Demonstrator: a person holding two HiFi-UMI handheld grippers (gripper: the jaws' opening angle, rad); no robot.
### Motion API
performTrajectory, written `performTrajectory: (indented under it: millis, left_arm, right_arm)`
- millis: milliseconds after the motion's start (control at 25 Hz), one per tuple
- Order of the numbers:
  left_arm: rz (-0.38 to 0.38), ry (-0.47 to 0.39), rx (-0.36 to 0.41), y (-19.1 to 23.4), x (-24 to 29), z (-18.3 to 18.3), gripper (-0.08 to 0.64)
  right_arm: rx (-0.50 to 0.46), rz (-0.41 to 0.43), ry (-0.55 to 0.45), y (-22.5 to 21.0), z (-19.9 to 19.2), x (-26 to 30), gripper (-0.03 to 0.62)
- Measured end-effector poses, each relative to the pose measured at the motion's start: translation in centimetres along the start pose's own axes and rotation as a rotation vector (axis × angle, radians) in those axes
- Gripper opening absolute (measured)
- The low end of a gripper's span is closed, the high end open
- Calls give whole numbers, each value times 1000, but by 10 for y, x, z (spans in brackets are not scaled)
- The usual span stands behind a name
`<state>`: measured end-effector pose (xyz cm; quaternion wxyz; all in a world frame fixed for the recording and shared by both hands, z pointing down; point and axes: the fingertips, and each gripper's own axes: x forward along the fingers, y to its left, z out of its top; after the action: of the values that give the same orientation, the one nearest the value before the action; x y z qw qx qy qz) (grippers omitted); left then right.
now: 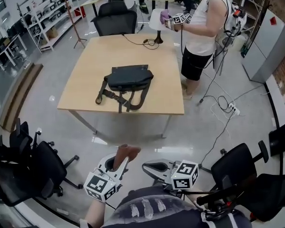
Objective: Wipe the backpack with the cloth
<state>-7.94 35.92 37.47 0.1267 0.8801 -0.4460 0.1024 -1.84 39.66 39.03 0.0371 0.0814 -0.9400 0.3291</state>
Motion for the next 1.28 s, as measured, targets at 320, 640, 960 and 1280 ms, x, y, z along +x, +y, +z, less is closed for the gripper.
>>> performTrajectory:
  millis: [320, 640, 960, 1280]
  left_arm:
    - [-26, 57, 43, -8, 76, 10, 57]
    - [-121, 85, 150, 61, 170, 33, 57]
    - [-240, 93, 104, 180, 272, 59, 57]
    - [-225, 231, 74, 268, 403, 77, 57]
  right_arm:
    - [1, -15, 7, -54, 26, -40, 2]
    - [-12, -120, -22, -138, 76, -33, 2]
    - [25, -267, -54, -238, 157, 28, 2]
    - [-45, -319, -19, -299, 212, 55, 2]
